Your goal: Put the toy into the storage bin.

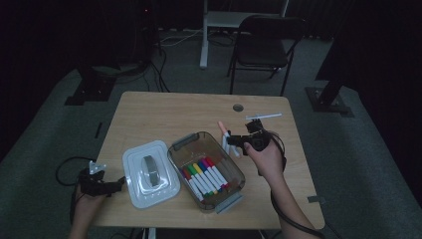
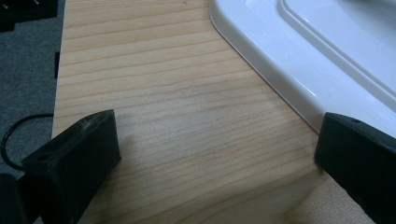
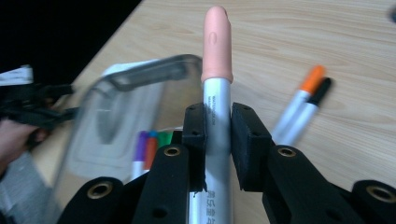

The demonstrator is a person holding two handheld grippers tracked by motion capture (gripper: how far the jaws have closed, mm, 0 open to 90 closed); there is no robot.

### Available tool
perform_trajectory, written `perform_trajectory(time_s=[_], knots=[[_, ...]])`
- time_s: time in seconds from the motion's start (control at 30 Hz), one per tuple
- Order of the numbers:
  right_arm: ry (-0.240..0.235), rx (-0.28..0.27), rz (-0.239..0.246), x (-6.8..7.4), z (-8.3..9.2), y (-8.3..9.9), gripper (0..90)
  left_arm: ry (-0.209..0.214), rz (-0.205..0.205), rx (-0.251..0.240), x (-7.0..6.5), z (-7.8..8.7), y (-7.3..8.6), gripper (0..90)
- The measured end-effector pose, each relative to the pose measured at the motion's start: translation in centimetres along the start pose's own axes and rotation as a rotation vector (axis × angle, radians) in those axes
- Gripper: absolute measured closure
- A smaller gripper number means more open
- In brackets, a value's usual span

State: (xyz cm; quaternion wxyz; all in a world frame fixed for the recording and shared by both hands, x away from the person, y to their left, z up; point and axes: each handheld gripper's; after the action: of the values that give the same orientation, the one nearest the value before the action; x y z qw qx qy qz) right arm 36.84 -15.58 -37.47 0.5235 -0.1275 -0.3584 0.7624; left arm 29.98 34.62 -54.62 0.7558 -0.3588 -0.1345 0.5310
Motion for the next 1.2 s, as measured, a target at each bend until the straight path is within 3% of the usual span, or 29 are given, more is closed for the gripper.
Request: perform_trajectory(time_s=[0.1,0.23,0.33,0.37,0.63,0.87,1.2], knots=[[-0.017,0.001,0.023,1.0,0.1,-0.1,76.5,0.001,0.000,0.000,0.0,0.0,0.0,0.5],[-0.057,0.028,0.086,3.4,-0.4,-0.2,76.5,0.000,0.000,0.001,0.0,0.0,0.0,0.5],[-0.068,0.033,0.096,3.8,-0.5,-0.1,76.6,0.000,0.000,0.000,0.0,0.0,0.0,0.5],[-0.088,0.048,0.109,4.6,-0.9,-0.1,76.5,0.000,0.001,0.000,0.0,0.0,0.0,0.5],[-0.132,0.123,0.171,7.3,-3.0,0.4,76.5,0.000,0.000,0.002,0.0,0.0,0.0,0.5],[-0.153,0.191,0.205,9.1,-5.2,1.0,76.5,0.000,0.000,0.000,0.0,0.0,0.0,0.5],[-0.159,0.279,0.235,10.5,-7.7,2.2,76.5,0.000,0.000,0.000,0.0,0.0,0.0,0.5]])
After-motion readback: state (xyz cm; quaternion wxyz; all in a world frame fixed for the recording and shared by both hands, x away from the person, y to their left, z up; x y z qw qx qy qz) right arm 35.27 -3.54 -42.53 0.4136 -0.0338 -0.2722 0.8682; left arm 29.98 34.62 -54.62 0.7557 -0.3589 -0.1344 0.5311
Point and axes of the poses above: each handheld gripper's, and its own axes: z roughly backward along the jaws, y roughly out of its underside, x roughly to its left, and after that the axes turned 15 degrees about y, right-handed
